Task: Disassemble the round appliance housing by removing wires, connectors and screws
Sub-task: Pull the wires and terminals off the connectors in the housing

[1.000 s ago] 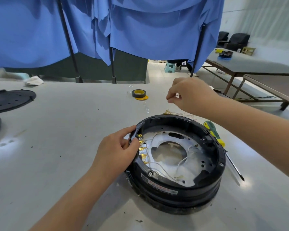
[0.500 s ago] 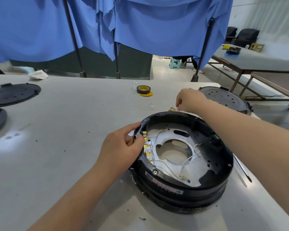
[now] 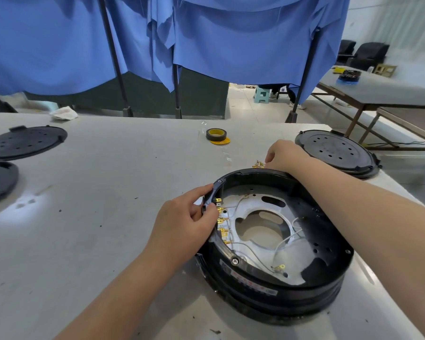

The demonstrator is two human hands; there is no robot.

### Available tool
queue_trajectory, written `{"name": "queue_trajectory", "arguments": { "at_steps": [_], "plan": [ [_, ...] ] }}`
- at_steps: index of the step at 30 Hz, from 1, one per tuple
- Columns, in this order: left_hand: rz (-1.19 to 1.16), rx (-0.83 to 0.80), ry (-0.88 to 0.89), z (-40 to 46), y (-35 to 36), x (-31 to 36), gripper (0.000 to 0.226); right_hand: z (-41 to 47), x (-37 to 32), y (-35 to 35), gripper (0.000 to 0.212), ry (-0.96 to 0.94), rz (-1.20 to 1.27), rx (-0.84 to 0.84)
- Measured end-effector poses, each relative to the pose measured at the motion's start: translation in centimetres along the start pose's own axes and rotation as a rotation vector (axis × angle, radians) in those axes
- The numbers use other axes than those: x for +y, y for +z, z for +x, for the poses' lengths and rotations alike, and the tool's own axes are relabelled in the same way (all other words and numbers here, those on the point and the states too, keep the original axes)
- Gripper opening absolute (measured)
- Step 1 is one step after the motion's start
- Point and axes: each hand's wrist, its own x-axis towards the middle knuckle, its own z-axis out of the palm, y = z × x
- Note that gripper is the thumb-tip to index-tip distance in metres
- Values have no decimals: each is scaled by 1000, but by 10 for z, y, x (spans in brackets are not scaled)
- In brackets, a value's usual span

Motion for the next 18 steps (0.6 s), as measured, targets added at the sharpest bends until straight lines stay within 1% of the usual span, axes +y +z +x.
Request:
{"name": "queue_trajectory", "arguments": {
  "at_steps": [3, 7, 11, 13, 16, 18],
  "plan": [
    [5, -4, -13, 0, 0, 0, 37, -4, -1, -3, 11, -12, 36, 95],
    [-5, -11, -3, 0, -1, 0, 30, -13, -12, -10, 16, -50, 59, 154],
    [1, -20, -7, 1, -1, -1, 31, -31, -33, -22, 18, -152, 95, 204],
    [7, -23, -10, 1, -1, -1, 31, -45, -43, -29, 15, -206, 120, 172],
    [8, -22, -19, 1, -1, -2, 31, -69, -57, -36, 11, -274, 180, 79],
    [14, -24, -19, 2, -1, -3, 31, -87, -65, -39, 9, -318, 215, 55]
  ]
}}
